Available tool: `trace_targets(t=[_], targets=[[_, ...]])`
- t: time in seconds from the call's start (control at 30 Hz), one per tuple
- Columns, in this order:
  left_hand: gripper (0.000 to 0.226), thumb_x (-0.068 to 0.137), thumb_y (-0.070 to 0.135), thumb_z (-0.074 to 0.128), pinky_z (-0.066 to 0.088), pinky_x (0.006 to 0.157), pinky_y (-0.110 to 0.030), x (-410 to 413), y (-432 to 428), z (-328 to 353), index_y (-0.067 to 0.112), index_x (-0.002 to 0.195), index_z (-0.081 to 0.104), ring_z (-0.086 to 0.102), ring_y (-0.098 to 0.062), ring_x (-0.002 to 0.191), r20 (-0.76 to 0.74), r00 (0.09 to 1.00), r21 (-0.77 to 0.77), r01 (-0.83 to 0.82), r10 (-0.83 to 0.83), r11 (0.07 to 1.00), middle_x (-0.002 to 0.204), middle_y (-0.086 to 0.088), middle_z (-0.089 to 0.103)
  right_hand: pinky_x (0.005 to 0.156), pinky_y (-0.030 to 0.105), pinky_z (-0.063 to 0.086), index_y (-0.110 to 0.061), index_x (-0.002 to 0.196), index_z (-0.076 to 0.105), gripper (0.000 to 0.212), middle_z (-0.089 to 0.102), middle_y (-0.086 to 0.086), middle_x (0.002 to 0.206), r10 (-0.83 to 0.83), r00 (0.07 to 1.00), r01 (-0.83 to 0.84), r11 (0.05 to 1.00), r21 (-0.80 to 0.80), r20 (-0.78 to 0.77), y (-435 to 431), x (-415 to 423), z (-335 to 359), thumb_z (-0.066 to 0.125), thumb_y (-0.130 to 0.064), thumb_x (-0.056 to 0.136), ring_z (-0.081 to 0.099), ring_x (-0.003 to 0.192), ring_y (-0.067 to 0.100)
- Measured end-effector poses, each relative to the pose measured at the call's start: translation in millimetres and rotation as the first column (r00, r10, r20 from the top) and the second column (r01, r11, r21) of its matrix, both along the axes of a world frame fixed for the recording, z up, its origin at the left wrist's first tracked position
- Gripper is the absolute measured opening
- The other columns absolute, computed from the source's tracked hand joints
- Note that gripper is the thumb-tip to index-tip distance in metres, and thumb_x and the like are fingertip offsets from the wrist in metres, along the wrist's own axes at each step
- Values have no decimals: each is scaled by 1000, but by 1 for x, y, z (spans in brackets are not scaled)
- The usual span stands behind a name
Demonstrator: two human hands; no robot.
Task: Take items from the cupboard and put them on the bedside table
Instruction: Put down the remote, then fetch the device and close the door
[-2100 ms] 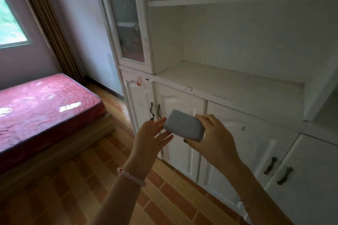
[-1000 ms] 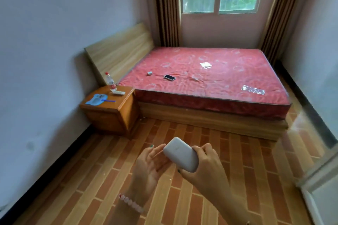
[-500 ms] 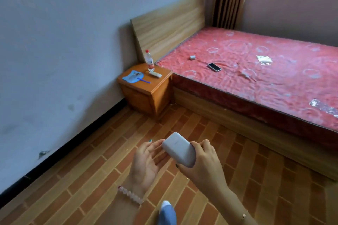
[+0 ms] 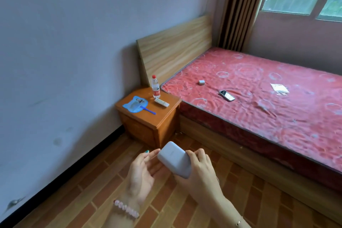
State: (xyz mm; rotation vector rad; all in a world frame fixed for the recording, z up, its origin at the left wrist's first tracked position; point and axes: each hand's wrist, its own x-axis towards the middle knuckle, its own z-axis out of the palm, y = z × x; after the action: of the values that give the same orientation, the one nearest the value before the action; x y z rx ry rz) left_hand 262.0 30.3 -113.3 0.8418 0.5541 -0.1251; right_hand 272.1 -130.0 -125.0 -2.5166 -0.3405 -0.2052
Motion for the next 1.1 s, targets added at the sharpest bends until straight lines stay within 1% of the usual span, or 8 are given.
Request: trace_targets(t=[0.17, 0.33, 0.4, 0.5, 0.63, 0.8, 0.93, 1.1], targets=[[41, 94, 25, 38, 43, 96, -44, 74, 33, 2, -4, 117, 55, 59, -32, 100, -21, 1000, 31, -4, 5, 1000, 107, -22, 63, 73, 32, 46, -9, 116, 55, 63, 43, 0, 95, 8, 1000, -9, 1000, 15, 19, 29, 78, -5, 70, -43, 64, 45, 85, 19], [41, 95, 24, 37, 46, 92, -41, 147, 45, -5, -4, 120, 54, 58, -32, 105, -48, 998, 38, -33, 35, 999, 118, -23, 58, 76, 30, 45, -12, 121, 52, 66, 41, -1, 98, 44, 999, -44, 999, -10, -22, 42, 156, -16, 70, -43, 66, 44, 89, 18], [40, 95, 24, 37, 48, 88, -40, 179, 47, -12, -3, 119, 54, 57, -33, 108, -65, 997, 35, -48, 50, 998, 118, -22, 59, 77, 29, 44, -13, 122, 52, 67, 40, -1, 98, 60, 997, -61, 998, -15, -38, 45, 191, -22, 71, -44, 66, 44, 89, 17], [39, 95, 24, 38, 49, 83, -39, 232, 48, -22, -2, 118, 55, 59, -33, 106, -73, 993, 35, -87, 89, 996, 116, -21, 61, 76, 31, 46, -14, 121, 52, 65, 41, -1, 99, 102, 994, -102, 995, -10, -36, 46, 251, -31, 70, -45, 66, 43, 88, 18], [40, 95, 26, 39, 49, 82, -38, 307, 45, -33, 1, 122, 53, 58, -32, 109, -90, 985, 24, -144, 145, 989, 118, -20, 60, 76, 31, 45, -14, 122, 50, 65, 42, 1, 103, 164, 985, -167, 985, -37, -61, 44, 337, -38, 68, -45, 68, 42, 92, 17], [37, 96, 25, 38, 49, 82, -40, 389, 35, -44, 1, 118, 57, 59, -33, 107, -119, 974, 21, -193, 194, 981, 117, -19, 62, 79, 30, 44, -17, 125, 47, 66, 41, 0, 108, 252, 958, -263, 962, -68, -140, 37, 431, -48, 66, -48, 70, 41, 96, 17], [34, 97, 24, 37, 49, 79, -39, 431, 33, -60, 2, 112, 59, 58, -34, 107, -179, 952, 15, -251, 249, 968, 118, -19, 60, 81, 32, 44, -15, 127, 46, 66, 43, 2, 109, 317, 925, -346, 930, -121, -211, 41, 484, -60, 65, -47, 72, 42, 95, 19], [33, 98, 24, 36, 48, 85, -41, 474, 43, -90, 3, 111, 58, 56, -35, 109, -263, 923, -22, -298, 282, 954, 119, -19, 58, 82, 32, 44, -14, 129, 44, 66, 42, 3, 112, 353, 885, -412, 898, -157, -302, 53, 531, -87, 63, -44, 74, 42, 97, 19]])
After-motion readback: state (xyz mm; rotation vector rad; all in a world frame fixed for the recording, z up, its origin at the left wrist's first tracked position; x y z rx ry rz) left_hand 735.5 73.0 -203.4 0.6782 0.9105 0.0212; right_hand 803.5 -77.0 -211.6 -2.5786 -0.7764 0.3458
